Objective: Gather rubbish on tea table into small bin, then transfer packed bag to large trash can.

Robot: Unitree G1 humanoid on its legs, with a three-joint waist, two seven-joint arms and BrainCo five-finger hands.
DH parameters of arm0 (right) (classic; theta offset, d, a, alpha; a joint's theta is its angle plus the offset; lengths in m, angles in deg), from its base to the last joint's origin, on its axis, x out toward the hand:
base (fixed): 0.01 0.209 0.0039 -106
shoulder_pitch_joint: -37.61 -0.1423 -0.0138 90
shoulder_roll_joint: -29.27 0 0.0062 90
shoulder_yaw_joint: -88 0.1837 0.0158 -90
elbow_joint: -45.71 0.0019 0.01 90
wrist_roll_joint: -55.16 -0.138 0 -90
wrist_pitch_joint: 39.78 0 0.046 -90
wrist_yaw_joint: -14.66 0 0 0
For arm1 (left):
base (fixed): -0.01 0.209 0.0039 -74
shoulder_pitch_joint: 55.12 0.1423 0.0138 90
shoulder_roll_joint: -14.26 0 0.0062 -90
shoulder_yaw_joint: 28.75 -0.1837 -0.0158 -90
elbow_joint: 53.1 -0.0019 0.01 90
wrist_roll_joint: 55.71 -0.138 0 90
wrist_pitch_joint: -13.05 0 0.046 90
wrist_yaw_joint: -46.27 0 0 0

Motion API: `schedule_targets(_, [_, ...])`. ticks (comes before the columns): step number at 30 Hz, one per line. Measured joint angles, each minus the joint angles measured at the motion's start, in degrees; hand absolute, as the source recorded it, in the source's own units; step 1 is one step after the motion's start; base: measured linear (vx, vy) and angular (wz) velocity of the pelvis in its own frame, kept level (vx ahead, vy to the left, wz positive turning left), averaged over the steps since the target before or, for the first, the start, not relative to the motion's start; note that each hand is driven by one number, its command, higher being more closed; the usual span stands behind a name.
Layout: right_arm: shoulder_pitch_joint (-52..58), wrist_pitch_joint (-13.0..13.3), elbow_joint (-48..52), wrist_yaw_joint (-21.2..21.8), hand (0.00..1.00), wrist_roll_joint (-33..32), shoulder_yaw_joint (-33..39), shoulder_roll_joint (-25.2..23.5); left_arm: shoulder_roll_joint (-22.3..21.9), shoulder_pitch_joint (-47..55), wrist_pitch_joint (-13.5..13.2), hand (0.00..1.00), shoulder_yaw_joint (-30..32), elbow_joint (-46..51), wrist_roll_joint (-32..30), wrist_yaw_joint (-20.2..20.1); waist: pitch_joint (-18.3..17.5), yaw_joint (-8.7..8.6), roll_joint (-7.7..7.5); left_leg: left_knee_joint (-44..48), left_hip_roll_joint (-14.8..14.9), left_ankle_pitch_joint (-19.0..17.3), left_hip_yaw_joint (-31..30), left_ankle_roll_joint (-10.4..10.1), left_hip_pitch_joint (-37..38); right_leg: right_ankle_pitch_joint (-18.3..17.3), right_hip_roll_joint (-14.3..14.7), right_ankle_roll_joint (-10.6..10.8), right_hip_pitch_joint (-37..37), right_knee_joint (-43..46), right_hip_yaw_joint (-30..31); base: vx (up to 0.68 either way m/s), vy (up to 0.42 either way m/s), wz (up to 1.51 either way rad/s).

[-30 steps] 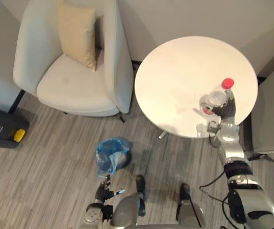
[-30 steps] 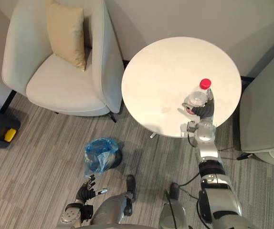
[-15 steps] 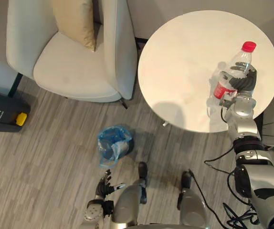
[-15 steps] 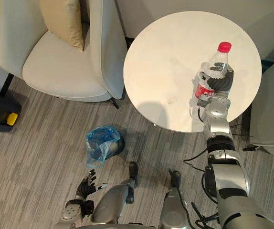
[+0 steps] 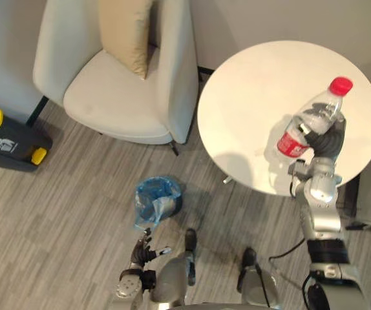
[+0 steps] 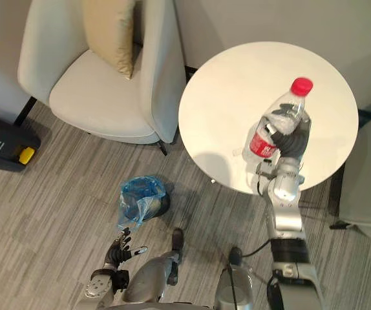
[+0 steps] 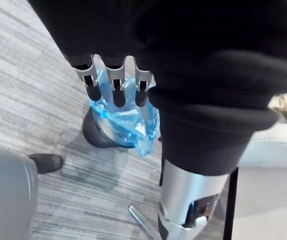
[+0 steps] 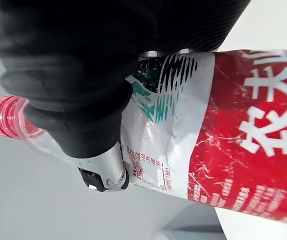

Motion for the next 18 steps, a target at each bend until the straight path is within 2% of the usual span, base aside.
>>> schedule_targets(1, [2.22, 0.20, 2.05, 0.85, 1.00, -0.09, -1.00, -0.83, -0.26, -0.08, 0.04, 0.00, 0.06, -1.01, -0.42, 0.00, -0.56, -0.14, -0.35, 1.49, 1.07, -3.46, 9.70, 4.07, 0.06, -0.30, -0.27, 0.18, 1.57, 0.03, -2.79, 0.00, 0.018, 0.97])
schedule_targets(2, [3.08, 0.53, 2.63, 1.24, 1.00, -0.09, -1.64, -1.07, -0.23, -0.24, 0.04, 0.00, 0.14, -1.74, -0.44, 0.03, -0.82, -0.03, -0.88, 2.76, 2.05, -4.62, 13.53, 4.70, -0.05, -0.45, -0.52, 0.40, 2.04, 0.12, -3.47, 0.05, 0.021, 0.95])
schedule_targets(3, [4.41, 0.91, 3.80, 2.38, 1.00, -0.25, -3.19, -1.14, -0.26, -0.44, 0.08, 0.00, 0.20, -3.00, -0.47, 0.06, -1.37, -0.09, -1.36, 6.39, 4.38, -5.74, 21.33, 4.81, -0.71, -0.74, -0.89, 0.87, 3.21, 0.08, -5.50, 0.09, 0.044, 0.85])
schedule_targets(4, [5.27, 1.36, 4.69, 3.78, 1.00, -1.00, -4.25, -1.15, -0.37, -0.66, 0.09, 0.00, 0.23, -3.79, -0.48, 0.09, -1.84, -0.03, -1.51, 8.94, 5.01, -6.73, 24.73, 4.21, -0.99, -1.10, -1.07, 1.46, 4.01, 0.09, -6.98, 0.13, 0.100, 0.82])
schedule_targets(8, [8.29, 1.81, 4.67, 7.76, 1.00, -2.82, -9.26, -2.51, -0.21, -1.04, 0.04, 0.00, 1.05, -5.16, -0.40, 0.42, -3.24, 1.56, -3.32, 11.23, 2.77, -9.26, 22.18, 4.26, -1.47, -1.91, -2.86, 3.01, 6.16, 0.27, -8.10, 0.09, 0.113, 0.49])
schedule_targets(10, [9.63, 1.76, 3.45, 10.54, 1.00, -2.65, -12.88, -3.18, -0.26, -0.98, -0.01, 0.00, 1.47, -5.65, -0.39, 1.07, -3.29, 1.73, -3.39, 14.17, 1.86, -13.81, 21.27, 3.54, -1.04, -3.00, -5.22, 4.69, 6.07, 6.39, -7.82, 0.04, 0.107, 0.27])
schedule_targets(11, [9.67, 1.74, 2.62, 11.07, 1.00, -2.56, -13.54, -3.25, -0.22, -0.94, -0.01, 0.00, 1.48, -6.11, -0.40, 1.12, -3.38, 1.58, -3.29, 14.27, 1.51, -14.57, 20.98, 3.63, -0.68, -3.02, -6.23, 4.58, 5.10, 9.67, -6.86, 0.07, 0.144, 0.18])
schedule_targets(12, [10.02, 1.64, 1.25, 11.75, 1.00, -2.20, -14.35, -3.22, 0.16, -0.94, 0.01, 0.00, 1.24, -6.97, -0.47, 1.10, -3.76, 1.39, -3.28, 14.23, 0.59, -15.32, 19.90, 3.79, -0.04, -2.14, -8.44, 2.28, 1.14, 18.65, -3.59, 0.09, 0.123, 0.17])
schedule_targets(13, [10.44, 1.63, 0.73, 12.01, 1.00, -2.04, -14.42, -3.24, 0.42, -0.94, 0.05, 0.00, 1.18, -7.41, -0.89, 1.10, -3.80, 1.25, -3.28, 14.26, 0.30, -15.58, 19.22, 4.01, 0.29, -1.29, -8.86, -0.34, -1.30, 23.11, -0.84, 0.13, 0.134, 0.42])
schedule_targets(14, [11.69, 1.58, -0.36, 12.21, 1.00, -0.31, -14.52, -3.24, 1.07, -0.89, 0.12, 0.00, 1.16, -8.25, -1.74, 1.08, -4.02, 0.79, -3.51, 14.12, -0.29, -15.87, 17.20, 3.91, 0.95, -3.62, -7.60, -1.07, -4.30, 27.42, 4.96, 0.16, 0.094, 0.76])
schedule_targets(16, [13.64, 0.92, -1.49, 12.45, 1.00, 2.75, -15.25, -2.42, 1.98, -0.83, 0.12, 0.00, 1.12, -9.34, -2.27, 0.99, -4.25, -0.33, -3.95, 13.85, -1.38, -15.96, 13.13, 4.45, 1.82, -7.70, -3.05, -0.01, -8.76, 26.90, 13.13, 0.21, 0.062, 0.99])
schedule_targets(18, [13.78, 0.30, -2.93, 13.38, 1.00, 5.27, -16.03, -1.21, 2.26, -0.83, 0.10, 0.00, 0.58, -9.55, -2.30, 0.97, -4.25, -0.75, -3.84, 13.70, -1.92, -15.82, 10.72, 4.60, 3.04, -8.28, -0.12, 0.03, -12.06, 23.94, 17.19, 0.20, -0.006, 0.87])
